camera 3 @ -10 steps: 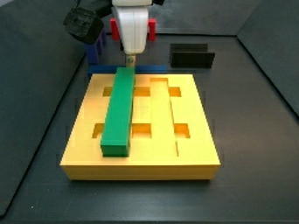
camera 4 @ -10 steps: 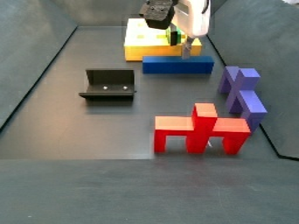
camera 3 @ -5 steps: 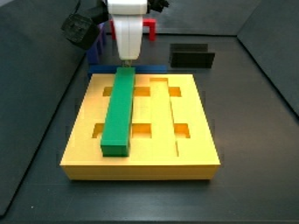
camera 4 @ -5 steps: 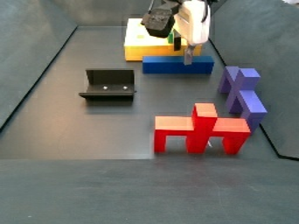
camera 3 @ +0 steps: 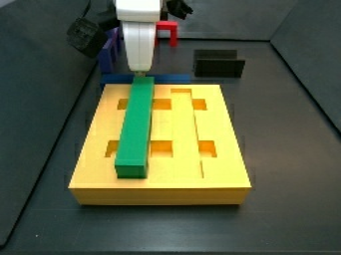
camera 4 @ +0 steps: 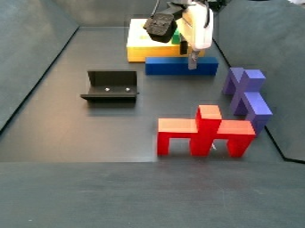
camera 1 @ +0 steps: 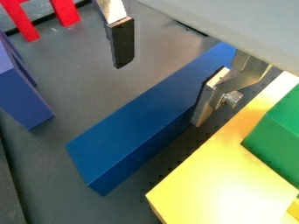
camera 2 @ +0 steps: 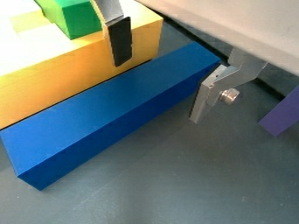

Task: Pick up the blue object. Move up. Move to above the board. Insert the blue object.
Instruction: Pick up the blue object.

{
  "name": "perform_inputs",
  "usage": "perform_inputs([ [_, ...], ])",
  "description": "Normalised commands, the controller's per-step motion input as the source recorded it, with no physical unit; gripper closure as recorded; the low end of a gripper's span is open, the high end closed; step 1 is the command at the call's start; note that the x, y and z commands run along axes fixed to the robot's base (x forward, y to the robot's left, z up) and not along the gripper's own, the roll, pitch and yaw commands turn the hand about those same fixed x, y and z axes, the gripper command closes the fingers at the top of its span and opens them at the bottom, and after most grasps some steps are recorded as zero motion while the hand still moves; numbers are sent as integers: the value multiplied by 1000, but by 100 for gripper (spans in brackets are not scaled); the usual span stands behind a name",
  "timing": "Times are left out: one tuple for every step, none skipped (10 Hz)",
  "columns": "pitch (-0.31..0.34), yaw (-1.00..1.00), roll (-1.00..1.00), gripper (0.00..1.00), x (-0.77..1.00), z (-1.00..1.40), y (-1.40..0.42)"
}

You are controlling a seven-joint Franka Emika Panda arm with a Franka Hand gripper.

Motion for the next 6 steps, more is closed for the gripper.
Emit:
perform_inputs([
  [0, -223, 0, 0, 74, -191, 14],
  [0, -211, 0, 0, 23, -160, 54],
  [0, -189, 1, 0, 11, -180, 94],
  [0, -103, 26, 0, 126, -223, 97],
  [3, -111, 11, 0, 137, -80, 9],
  [0, -100, 0, 0, 114, -74, 0],
])
